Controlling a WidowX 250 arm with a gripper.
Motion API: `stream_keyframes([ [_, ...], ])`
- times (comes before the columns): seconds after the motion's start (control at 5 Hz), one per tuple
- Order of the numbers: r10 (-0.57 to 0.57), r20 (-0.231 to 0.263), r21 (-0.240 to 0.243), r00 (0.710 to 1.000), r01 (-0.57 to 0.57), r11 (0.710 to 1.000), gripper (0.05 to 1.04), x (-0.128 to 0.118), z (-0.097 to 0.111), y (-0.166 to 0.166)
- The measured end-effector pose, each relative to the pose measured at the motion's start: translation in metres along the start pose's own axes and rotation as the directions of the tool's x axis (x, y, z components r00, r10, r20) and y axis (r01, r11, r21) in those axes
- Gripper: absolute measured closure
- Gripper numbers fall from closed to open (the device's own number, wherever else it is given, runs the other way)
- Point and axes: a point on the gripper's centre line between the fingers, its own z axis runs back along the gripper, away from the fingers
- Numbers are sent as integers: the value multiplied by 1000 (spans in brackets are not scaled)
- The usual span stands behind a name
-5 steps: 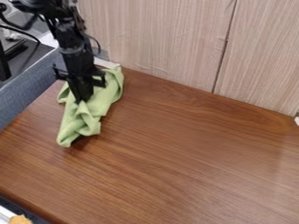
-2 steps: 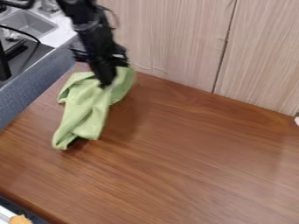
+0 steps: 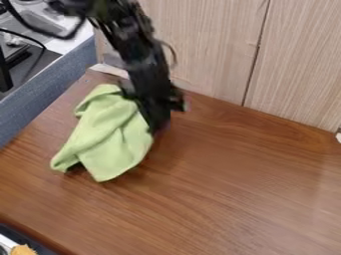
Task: Unfold the cloth from left to right side of the table
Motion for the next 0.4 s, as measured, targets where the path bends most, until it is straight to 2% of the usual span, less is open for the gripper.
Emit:
stream_keyframes([
  [0.2,3,-4,30,1000,-3,1000,1000,-5,-25,-5],
  [0.4,23,-18,39,1000,-22,999,1000,-15,-52,-2],
])
